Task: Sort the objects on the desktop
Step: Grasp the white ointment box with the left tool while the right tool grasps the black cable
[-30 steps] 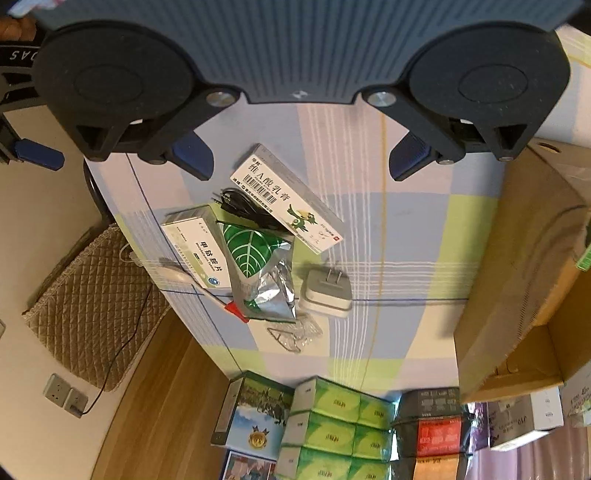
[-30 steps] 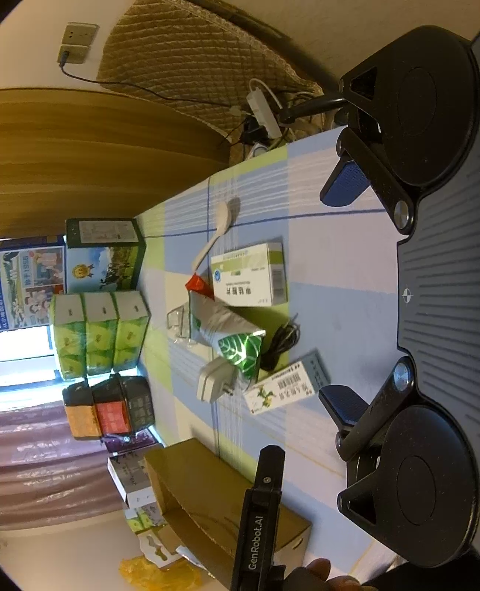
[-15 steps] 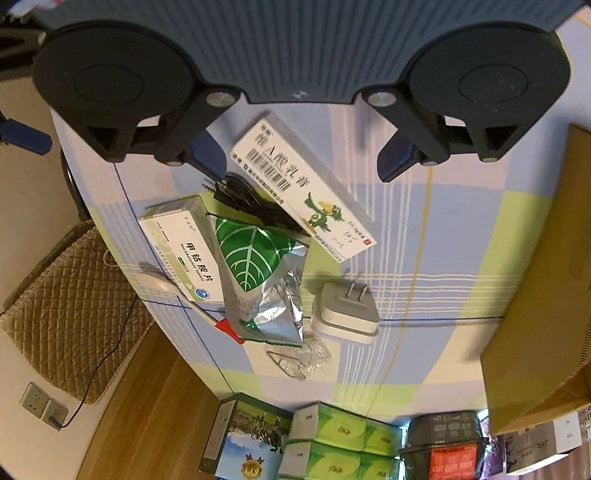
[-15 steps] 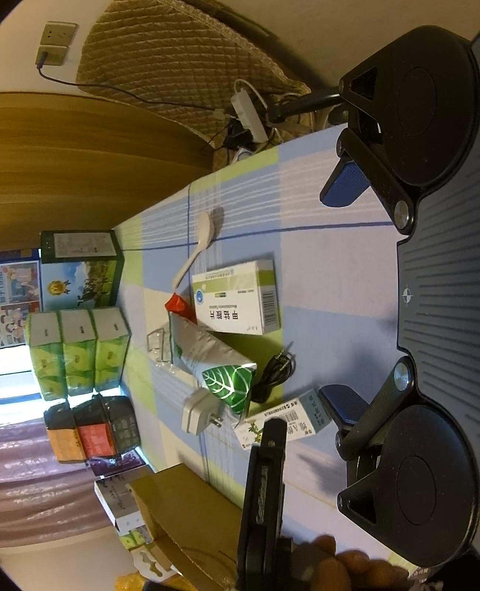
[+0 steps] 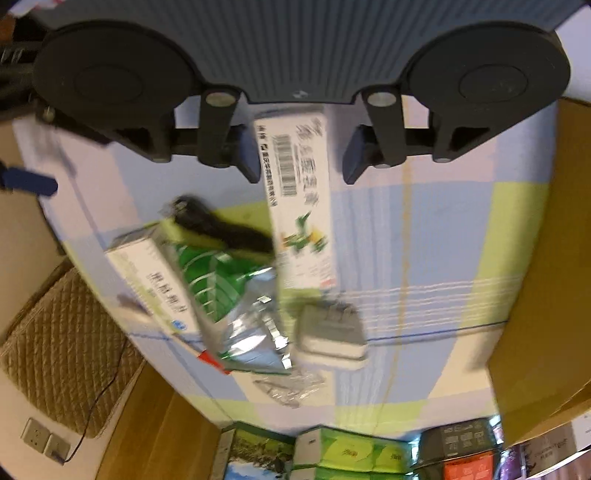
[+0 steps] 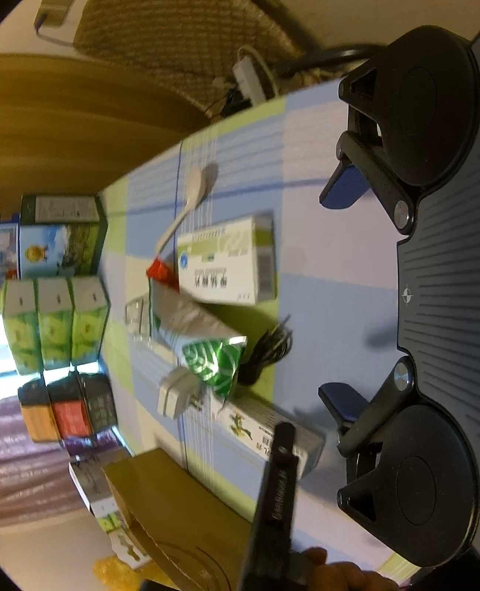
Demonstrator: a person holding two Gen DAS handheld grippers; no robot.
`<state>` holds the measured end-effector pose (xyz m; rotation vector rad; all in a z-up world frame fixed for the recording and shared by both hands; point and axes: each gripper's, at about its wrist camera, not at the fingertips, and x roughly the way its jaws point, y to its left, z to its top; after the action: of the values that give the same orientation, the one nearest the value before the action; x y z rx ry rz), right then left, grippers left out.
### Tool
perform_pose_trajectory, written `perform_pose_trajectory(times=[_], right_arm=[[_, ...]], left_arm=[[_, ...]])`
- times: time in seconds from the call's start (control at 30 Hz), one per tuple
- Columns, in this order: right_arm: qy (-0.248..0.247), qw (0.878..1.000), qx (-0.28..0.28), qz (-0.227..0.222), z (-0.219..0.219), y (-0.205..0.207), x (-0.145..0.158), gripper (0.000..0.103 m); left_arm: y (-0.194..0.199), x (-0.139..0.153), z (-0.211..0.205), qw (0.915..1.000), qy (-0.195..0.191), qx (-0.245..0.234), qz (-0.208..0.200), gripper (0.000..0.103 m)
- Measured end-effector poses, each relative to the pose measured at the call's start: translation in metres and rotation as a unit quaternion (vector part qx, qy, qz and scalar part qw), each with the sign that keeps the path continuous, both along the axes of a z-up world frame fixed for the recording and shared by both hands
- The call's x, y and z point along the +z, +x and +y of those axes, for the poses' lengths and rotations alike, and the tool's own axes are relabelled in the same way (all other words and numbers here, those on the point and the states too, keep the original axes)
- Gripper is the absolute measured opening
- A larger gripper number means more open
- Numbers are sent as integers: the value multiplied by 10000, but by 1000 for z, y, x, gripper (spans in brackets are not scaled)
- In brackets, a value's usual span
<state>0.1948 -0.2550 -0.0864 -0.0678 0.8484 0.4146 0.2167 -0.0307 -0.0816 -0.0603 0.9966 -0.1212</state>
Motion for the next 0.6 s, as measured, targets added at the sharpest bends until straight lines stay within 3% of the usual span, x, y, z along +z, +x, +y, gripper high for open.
perform_pose_trajectory(times=[0.13, 0.3, 0.6], right_arm=[[39, 9997, 246, 10, 18, 10, -8, 85], [-77, 9979, 636, -76, 38, 20, -18, 60], [-515, 9916, 1128, -367, 64, 37, -37, 54]], left_arm=[[-4, -2, 16, 9999, -36, -90, -28, 36], [-7, 0, 22, 9994, 122, -256, -188, 35], [-18, -3, 41, 9993, 131, -269, -239, 35]])
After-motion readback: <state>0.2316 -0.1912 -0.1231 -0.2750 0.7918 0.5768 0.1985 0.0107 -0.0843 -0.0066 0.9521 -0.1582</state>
